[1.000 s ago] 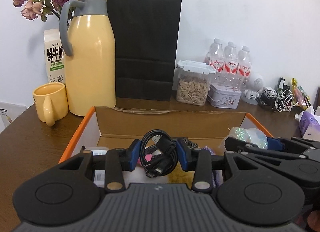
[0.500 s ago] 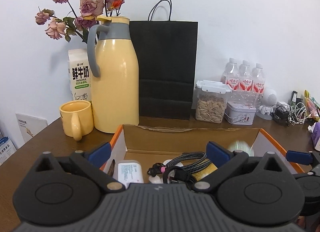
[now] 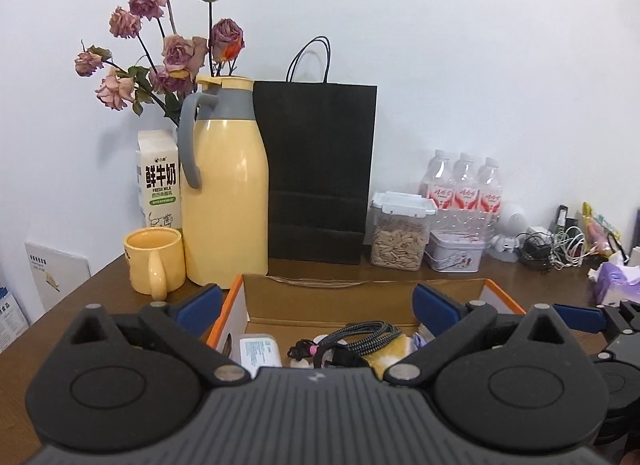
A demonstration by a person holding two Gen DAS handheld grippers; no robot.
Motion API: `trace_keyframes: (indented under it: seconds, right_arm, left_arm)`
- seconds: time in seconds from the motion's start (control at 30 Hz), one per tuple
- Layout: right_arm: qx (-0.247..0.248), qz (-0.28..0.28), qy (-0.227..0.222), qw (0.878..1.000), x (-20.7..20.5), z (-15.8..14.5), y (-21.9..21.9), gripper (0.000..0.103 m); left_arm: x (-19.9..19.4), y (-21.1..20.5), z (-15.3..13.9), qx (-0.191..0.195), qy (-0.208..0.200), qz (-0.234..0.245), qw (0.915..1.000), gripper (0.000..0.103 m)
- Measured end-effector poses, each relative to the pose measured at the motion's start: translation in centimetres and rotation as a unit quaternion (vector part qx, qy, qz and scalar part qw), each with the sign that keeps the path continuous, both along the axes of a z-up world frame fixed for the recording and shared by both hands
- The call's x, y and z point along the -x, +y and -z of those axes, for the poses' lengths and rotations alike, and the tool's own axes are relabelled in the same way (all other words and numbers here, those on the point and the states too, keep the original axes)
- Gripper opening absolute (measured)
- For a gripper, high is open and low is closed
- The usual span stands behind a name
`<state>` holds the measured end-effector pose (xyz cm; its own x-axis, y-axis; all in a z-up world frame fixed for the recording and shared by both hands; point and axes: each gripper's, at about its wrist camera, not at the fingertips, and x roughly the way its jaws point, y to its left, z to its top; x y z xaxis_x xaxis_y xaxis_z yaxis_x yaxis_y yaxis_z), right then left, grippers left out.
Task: Organize objects
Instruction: 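Move both tools back over the items beside the box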
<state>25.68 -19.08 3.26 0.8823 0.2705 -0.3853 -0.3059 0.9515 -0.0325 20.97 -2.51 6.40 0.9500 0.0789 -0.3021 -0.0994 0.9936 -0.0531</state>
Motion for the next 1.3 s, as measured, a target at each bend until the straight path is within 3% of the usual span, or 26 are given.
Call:
trace_keyframes:
  seconds: [0.3, 0.77, 0.97, 1.03, 1.1, 1.3]
  right_arm:
    - [0.001, -0.014, -0.007, 1.000, 5.0, -0.7, -0.9, 0.103]
    - [0.022, -0.046, 0.044, 0.998, 12.2, 2.9, -2.5, 0.102]
    - [-0.003, -0.056, 0.077, 0.995, 13.0, 4.6, -3.5, 0.077]
    - [-0.015, -0.057, 0.093, 0.994, 12.9, 5.2, -3.7, 0.052]
    - [-0.017, -0.053, 0.100, 0.993, 12.6, 5.6, -3.6, 0.043]
    - [-0.017, -0.039, 0.109, 0.993, 11.5, 6.2, -3.1, 0.031]
  left_arm:
    - [4.1, 1.0, -0.8, 0.011, 0.011, -0.008, 0.9998, 0.103]
    - [9.9, 2.5, 1.4, 0.008, 0.061, -0.004, 0.9981, 0.103]
    - [11.6, 3.2, 3.0, 0.013, 0.081, -0.007, 0.9966, 0.103]
    - [12.2, 3.4, 3.4, 0.016, 0.086, -0.002, 0.9962, 0.103]
    - [12.7, 3.6, 3.8, 0.015, 0.090, -0.002, 0.9959, 0.103]
    - [13.4, 4.5, 4.8, 0.019, 0.105, -0.006, 0.9943, 0.103]
